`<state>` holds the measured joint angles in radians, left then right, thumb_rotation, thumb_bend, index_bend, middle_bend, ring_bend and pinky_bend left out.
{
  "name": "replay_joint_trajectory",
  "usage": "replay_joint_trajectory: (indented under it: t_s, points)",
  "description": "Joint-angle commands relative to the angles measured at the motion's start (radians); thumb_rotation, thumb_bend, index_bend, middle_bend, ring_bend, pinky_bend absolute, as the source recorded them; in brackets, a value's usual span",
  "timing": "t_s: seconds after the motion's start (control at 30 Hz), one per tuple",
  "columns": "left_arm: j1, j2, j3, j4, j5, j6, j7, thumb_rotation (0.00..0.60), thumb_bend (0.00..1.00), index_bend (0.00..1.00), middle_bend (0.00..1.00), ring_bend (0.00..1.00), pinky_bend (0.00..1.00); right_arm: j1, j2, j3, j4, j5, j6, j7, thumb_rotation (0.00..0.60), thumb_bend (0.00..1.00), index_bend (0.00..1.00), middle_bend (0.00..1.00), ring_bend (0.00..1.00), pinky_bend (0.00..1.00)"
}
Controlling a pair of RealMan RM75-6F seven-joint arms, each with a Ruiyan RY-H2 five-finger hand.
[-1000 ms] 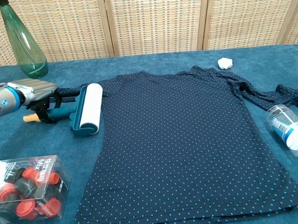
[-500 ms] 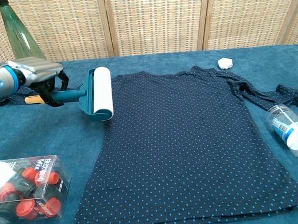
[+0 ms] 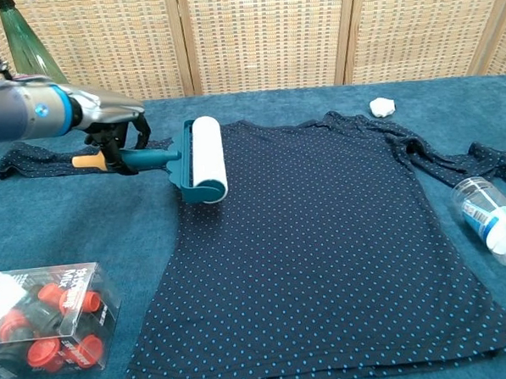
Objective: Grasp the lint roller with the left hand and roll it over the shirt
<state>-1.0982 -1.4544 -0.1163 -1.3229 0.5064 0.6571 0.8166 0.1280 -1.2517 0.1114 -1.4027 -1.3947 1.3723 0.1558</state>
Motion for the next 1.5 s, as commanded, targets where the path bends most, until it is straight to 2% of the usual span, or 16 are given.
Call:
replay_joint_trajectory:
  t_s: [0.03, 0.33, 0.6, 0.8, 1.2, 1.5]
  points:
    - [-0.084, -0.001, 0.061, -0.010, -0.108, -0.007, 0.074, 0.600, 0.40, 0.84, 0.92, 0.75, 0.65, 0.002, -0.001, -0.001, 0.004, 0.002, -0.005, 0.004, 0.600, 0.09, 0.04, 0.00, 0.00, 0.00]
    - [-0.159, -0.027, 0.149, -0.004, -0.226, 0.015, 0.143, 0.600, 0.40, 0.84, 0.92, 0.75, 0.65, 0.007, -0.005, -0.005, 0.012, 0.007, -0.027, 0.020, 0.600, 0.09, 0.04, 0.00, 0.00, 0.00]
    - [-0.216, -0.085, 0.177, 0.024, -0.302, 0.032, 0.182, 0.600, 0.41, 0.84, 0.92, 0.75, 0.65, 0.011, -0.003, -0.008, 0.013, 0.005, -0.041, 0.043, 0.600, 0.09, 0.04, 0.00, 0.00, 0.00]
    - [-0.273, -0.151, 0.173, 0.054, -0.365, 0.050, 0.221, 0.600, 0.41, 0.83, 0.92, 0.75, 0.65, 0.014, 0.001, -0.012, 0.011, -0.003, -0.049, 0.060, 0.600, 0.09, 0.04, 0.00, 0.00, 0.00]
    - [-0.421, -0.305, 0.104, 0.167, -0.548, 0.065, 0.331, 0.600, 0.41, 0.83, 0.92, 0.75, 0.65, 0.016, 0.002, -0.017, 0.014, -0.009, -0.057, 0.080, 0.600, 0.09, 0.04, 0.00, 0.00, 0.00]
    - [-0.435, -0.310, 0.111, 0.157, -0.590, 0.090, 0.367, 0.600, 0.42, 0.83, 0.92, 0.75, 0.65, 0.016, 0.004, -0.017, 0.014, -0.009, -0.055, 0.080, 0.600, 0.09, 0.05, 0.00, 0.00, 0.00]
